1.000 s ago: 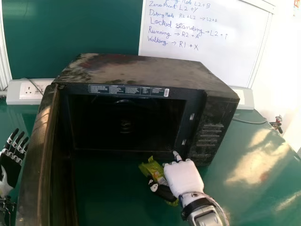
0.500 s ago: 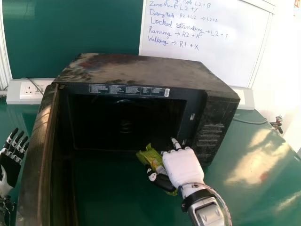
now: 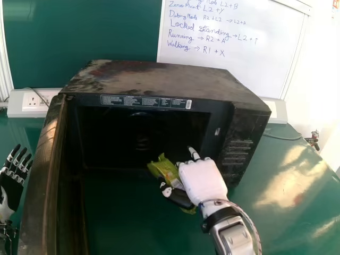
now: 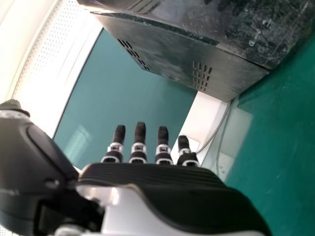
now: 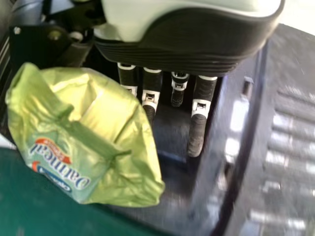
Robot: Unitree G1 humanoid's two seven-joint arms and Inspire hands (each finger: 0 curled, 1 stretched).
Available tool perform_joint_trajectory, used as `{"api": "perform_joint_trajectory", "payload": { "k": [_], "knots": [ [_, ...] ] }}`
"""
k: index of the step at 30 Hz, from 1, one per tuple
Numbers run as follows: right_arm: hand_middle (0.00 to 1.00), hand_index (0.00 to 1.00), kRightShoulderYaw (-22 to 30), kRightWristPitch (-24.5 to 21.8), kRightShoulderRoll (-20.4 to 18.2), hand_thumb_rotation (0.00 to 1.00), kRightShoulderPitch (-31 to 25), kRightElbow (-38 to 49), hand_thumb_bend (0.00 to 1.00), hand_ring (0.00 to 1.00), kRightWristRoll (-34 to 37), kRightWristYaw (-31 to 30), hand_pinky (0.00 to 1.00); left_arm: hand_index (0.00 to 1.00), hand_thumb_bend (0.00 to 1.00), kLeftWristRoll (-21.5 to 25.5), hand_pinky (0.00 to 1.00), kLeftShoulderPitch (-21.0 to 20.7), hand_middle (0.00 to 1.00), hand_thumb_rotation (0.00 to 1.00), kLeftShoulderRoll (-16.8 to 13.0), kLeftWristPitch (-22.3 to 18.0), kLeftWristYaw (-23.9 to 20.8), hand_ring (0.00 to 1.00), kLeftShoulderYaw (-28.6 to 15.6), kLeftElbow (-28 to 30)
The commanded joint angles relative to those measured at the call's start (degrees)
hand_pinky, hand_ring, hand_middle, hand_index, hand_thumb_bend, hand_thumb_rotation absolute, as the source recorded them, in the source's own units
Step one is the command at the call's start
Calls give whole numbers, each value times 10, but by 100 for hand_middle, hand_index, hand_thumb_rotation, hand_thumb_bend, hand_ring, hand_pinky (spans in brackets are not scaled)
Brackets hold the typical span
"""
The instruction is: Put biscuit inside oven
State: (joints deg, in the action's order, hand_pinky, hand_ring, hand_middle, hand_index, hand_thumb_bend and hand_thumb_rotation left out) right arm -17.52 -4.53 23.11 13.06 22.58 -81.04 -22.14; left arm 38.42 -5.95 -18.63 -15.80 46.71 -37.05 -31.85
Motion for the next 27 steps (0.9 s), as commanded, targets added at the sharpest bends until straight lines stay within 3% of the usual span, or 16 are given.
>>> {"api": "perform_joint_trajectory", "payload": {
  "k": [1,27],
  "knots": [
    [48,49,-2,4,-3,0,19,-8,53,42,6,11,39,90,1,6,0,16,73,0,29,4,1,64,6,-18],
    [48,49,-39,0,-35,0,96,-100,53,39,15,51,33,89,7,5,0,22,72,0,36,1,-2,63,7,-5]
  ]
}}
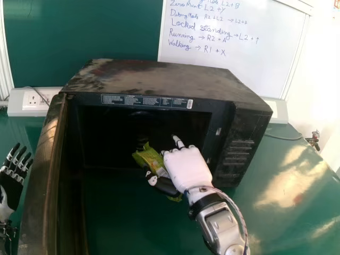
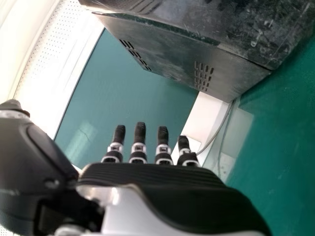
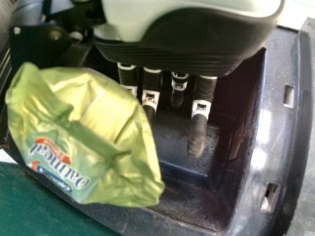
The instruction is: Put biscuit inside oven
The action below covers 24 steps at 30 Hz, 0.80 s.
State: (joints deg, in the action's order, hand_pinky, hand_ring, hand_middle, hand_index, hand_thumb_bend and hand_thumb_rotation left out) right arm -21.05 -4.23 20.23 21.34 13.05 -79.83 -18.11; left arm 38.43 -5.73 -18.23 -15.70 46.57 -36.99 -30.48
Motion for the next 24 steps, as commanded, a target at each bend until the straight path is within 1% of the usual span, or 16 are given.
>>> {"api": "perform_joint_trajectory", "payload": {
  "k": [1,4,8,15,19,24],
  "knots": [
    [48,49,-5,-4,-8,0,16,-8,53,40,4,12,34,89,7,5,0,19,72,0,31,0,0,63,6,-21],
    [48,49,-8,-7,-12,0,26,-22,53,42,10,17,37,90,9,3,0,19,72,0,31,-2,-2,63,6,-23],
    [48,49,-11,-9,-18,0,42,-49,53,43,18,28,38,89,10,3,0,18,72,0,30,-1,-3,64,6,-24],
    [49,49,-18,-10,-20,0,79,-102,53,50,37,33,44,89,12,4,0,18,72,0,30,-2,0,64,6,-27],
    [48,49,-24,-14,-25,0,96,-133,53,44,41,55,38,89,13,2,0,17,72,0,30,-4,-3,64,6,-27],
    [48,49,-34,-23,-30,0,116,-169,53,41,48,74,35,89,13,4,0,16,72,0,30,-5,3,64,5,-29]
  ]
}}
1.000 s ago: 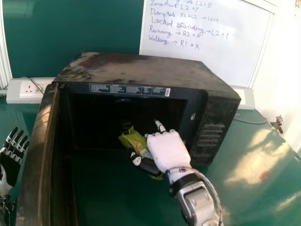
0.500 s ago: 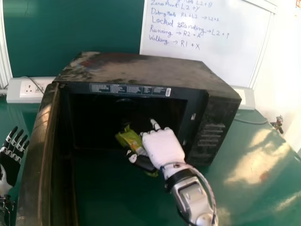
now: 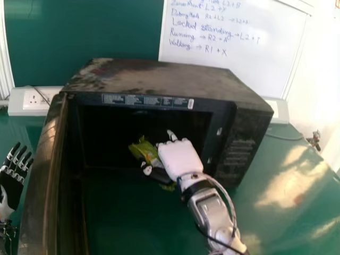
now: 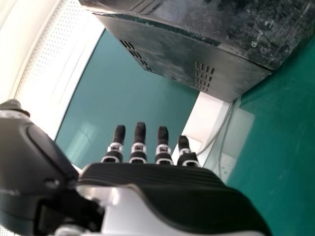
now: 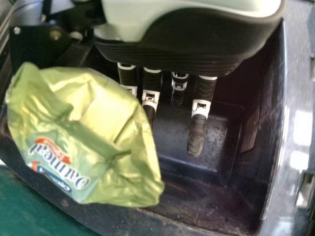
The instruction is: Put biscuit inside oven
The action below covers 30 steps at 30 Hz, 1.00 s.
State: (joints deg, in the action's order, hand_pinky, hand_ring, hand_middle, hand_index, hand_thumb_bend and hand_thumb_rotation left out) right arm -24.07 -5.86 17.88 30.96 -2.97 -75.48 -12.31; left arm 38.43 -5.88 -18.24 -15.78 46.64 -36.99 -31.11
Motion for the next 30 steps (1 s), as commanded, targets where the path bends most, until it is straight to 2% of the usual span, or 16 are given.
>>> {"api": "perform_joint_trajectory", "payload": {
  "k": [1,6,12,17,21,22,24,30],
  "knots": [
    [48,49,-5,-8,-8,0,23,-15,53,40,7,19,35,89,13,3,0,18,72,0,30,-5,1,64,6,-23],
    [48,49,-14,-14,-10,0,40,-46,53,39,17,37,34,89,14,3,0,20,72,0,31,-2,-3,64,6,-20],
    [48,49,-19,-18,-15,0,55,-73,53,43,34,42,38,89,14,6,0,21,72,0,31,0,0,63,5,-18],
    [49,49,-29,-21,-30,0,106,-156,53,47,52,63,44,89,12,0,0,22,72,0,32,-11,-1,63,6,-19],
    [49,49,-42,-25,-45,0,149,-229,53,46,63,91,42,90,12,5,0,24,72,0,33,-6,2,64,5,-18],
    [49,60,-43,-24,-49,0,157,-247,55,45,68,100,41,90,13,7,0,25,72,0,34,-4,1,64,5,-17],
    [49,71,-49,-24,-54,0,172,-277,56,45,77,116,42,89,16,10,0,25,71,0,34,0,1,63,4,-18],
    [48,75,-66,-13,-67,0,211,-358,57,39,108,165,35,90,15,7,0,25,72,5,29,-12,8,62,3,-26]
  ]
}}
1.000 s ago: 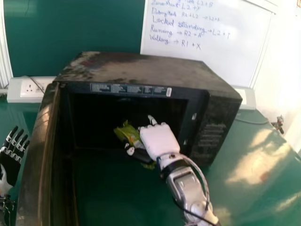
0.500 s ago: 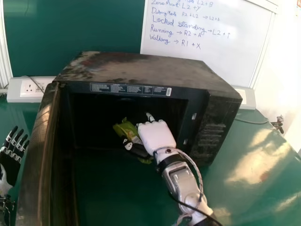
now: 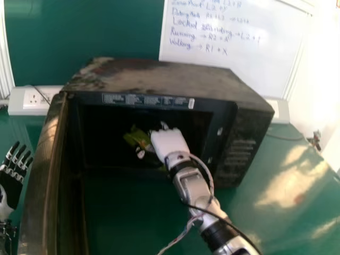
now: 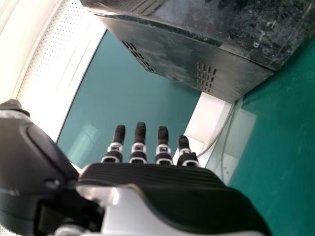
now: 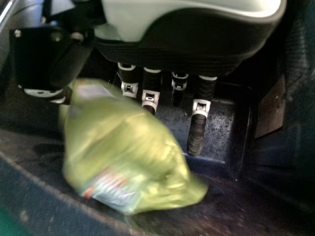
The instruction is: Put biscuit inside oven
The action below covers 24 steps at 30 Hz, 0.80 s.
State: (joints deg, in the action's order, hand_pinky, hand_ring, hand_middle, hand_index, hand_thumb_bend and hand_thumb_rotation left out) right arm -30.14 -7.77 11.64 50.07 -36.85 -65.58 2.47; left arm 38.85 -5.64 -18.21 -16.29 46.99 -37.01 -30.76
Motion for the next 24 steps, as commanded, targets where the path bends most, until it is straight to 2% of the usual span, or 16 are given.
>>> {"api": "perform_joint_trajectory", "payload": {
  "k": [1,3,6,7,8,9,11,14,16,18,20,22,24],
  "knots": [
    [48,73,-10,5,-8,0,30,-39,57,38,11,26,34,90,14,2,0,23,72,3,29,-9,6,63,3,-31],
    [48,72,-20,1,-14,0,49,-73,57,39,11,40,34,91,13,0,0,23,72,1,28,-13,7,63,3,-34],
    [49,70,-27,-2,-21,0,71,-109,56,48,23,53,43,92,12,3,0,22,73,0,27,-10,8,64,2,-35],
    [49,68,-29,0,-23,0,76,-120,56,47,27,64,42,92,13,3,0,22,73,0,27,-8,7,65,2,-35],
    [48,59,-29,3,-25,0,81,-131,54,44,32,75,39,92,13,4,0,22,74,1,27,-7,7,65,2,-35],
    [48,54,-29,8,-26,0,85,-142,54,42,38,84,36,92,13,4,0,21,74,1,26,-7,7,65,3,-35],
    [48,50,-31,13,-30,0,94,-161,53,41,48,98,35,92,13,4,0,22,74,1,27,-5,4,65,3,-31],
    [48,49,-39,18,-33,0,108,-186,53,44,56,111,40,93,13,0,0,23,74,2,29,-8,-1,65,5,-27],
    [46,54,-44,23,-33,0,116,-202,52,46,60,120,42,93,14,1,0,23,74,3,29,-6,-2,66,5,-27],
    [48,50,-46,27,-35,0,124,-217,53,46,68,125,43,94,14,3,0,22,74,4,28,-6,2,65,4,-31],
    [46,54,-48,31,-37,0,130,-230,52,47,76,128,44,93,14,1,0,22,74,5,28,-8,0,65,5,-31],
    [48,50,-52,32,-38,0,136,-240,53,48,81,131,45,93,14,1,0,22,74,5,29,-8,-2,65,5,-29],
    [46,54,-56,31,-40,0,140,-249,52,49,84,135,45,93,14,0,0,23,75,6,30,-9,-3,66,5,-28]
  ]
}}
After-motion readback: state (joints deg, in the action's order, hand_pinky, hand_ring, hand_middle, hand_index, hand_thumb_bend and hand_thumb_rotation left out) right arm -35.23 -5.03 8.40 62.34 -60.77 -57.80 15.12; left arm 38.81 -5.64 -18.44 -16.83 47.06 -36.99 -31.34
